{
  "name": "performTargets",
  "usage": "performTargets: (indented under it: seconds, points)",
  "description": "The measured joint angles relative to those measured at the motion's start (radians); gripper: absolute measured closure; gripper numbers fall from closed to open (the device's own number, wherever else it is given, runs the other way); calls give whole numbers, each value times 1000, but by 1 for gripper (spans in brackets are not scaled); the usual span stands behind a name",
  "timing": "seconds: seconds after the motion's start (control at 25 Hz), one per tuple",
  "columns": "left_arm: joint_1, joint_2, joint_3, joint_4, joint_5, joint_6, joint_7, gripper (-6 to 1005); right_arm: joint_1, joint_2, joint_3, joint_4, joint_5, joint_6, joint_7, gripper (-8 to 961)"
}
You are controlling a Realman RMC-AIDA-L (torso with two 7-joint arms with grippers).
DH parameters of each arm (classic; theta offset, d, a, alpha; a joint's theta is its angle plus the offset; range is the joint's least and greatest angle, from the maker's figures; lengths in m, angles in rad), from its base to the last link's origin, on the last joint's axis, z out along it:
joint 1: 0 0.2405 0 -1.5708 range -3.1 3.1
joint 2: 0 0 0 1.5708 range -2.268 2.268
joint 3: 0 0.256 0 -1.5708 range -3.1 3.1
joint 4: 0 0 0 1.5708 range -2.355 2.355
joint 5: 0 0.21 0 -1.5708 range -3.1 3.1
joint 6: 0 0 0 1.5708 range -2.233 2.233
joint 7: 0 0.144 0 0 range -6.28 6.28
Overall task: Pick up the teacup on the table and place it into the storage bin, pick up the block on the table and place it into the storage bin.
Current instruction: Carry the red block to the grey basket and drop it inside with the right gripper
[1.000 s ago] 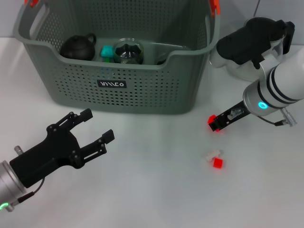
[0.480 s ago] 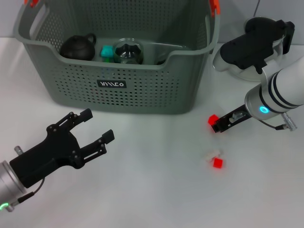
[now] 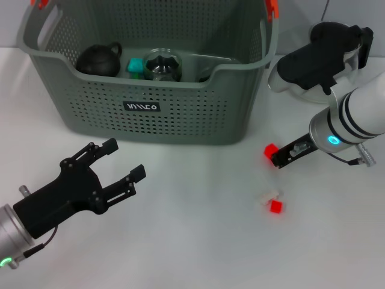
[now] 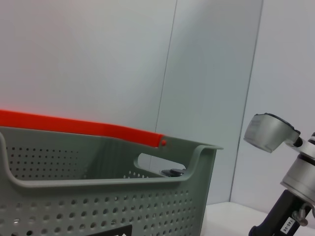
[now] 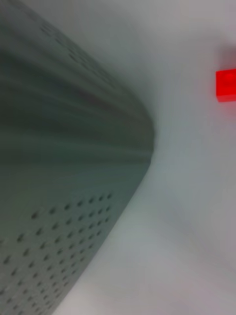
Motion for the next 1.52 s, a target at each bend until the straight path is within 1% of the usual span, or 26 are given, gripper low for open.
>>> performTargets:
  seconds: [0.04, 0.12, 0.2, 0.32, 0.44, 0.48, 0.52, 0.56, 0.64, 0.68, 0.76, 0.84, 0.96, 1.08, 1.2, 1.24, 1.36, 1.4, 1.52]
  points:
    - [0, 0, 0, 0, 0, 0, 0, 156, -7, 0, 1, -16, 1, -5, 1, 743]
    - [0, 0, 0, 0, 0, 0, 0, 156, -42, -2, 7, -97, 1, -45, 2, 749]
    - [0, 0, 0, 0, 0, 2, 0, 156, -82, -6, 21, -205, 2, -111, -1, 754]
    - [0, 1, -4, 0, 0, 2, 0, 156, -166, -8, 83, -426, 27, -271, -46, 757]
    - [-1, 2, -5, 0, 0, 1, 0, 156, -242, -9, 200, -621, 166, -408, -137, 756]
    - [-1, 2, -5, 0, 0, 1, 0, 156, -258, -9, 247, -665, 239, -455, -171, 756]
    - [-3, 3, -8, 0, 0, 0, 0, 156, -274, -9, 339, -710, 367, -526, -227, 756]
    - [-4, 3, -9, 0, 0, 0, 0, 156, -274, -9, 339, -710, 367, -526, -227, 756]
    - [-5, 3, -14, 1, 0, 1, 0, 156, -270, -10, 457, -721, 509, -602, -292, 756]
    - [-5, 3, -15, 1, 0, 2, 0, 156, -266, -10, 486, -719, 549, -614, -307, 756]
    - [-5, 3, -16, 1, 0, 3, 0, 156, -259, -10, 530, -715, 619, -601, -342, 757]
    - [-4, 3, -20, 2, 0, 4, 0, 156, -247, -9, 529, -698, 659, -533, -367, 755]
    - [-7, 3, -24, 3, 0, 4, 0, 156, -194, -7, 486, -625, 697, -390, -420, 750]
    - [-10, 3, -25, 2, 0, 6, 0, 156, -85, -9, 412, -485, 670, -234, -465, 746]
    - [-9, 3, -25, 2, 0, 9, 0, 156, 66, -10, 375, -310, 588, -103, -469, 741]
    - [-9, 3, -26, 2, 0, 10, 0, 156, 134, -11, 375, -227, 536, -62, -458, 739]
    - [-8, 3, -26, 2, 0, 13, 0, 156, 304, -11, 382, -17, 422, 43, -432, 734]
    - [-7, 3, -26, 1, 0, 13, 0, 156, 351, -11, 380, 47, 391, 79, -425, 733]
    - [-7, 2, -26, 1, 0, 14, 0, 156, 444, -8, 372, 189, 329, 182, -402, 728]
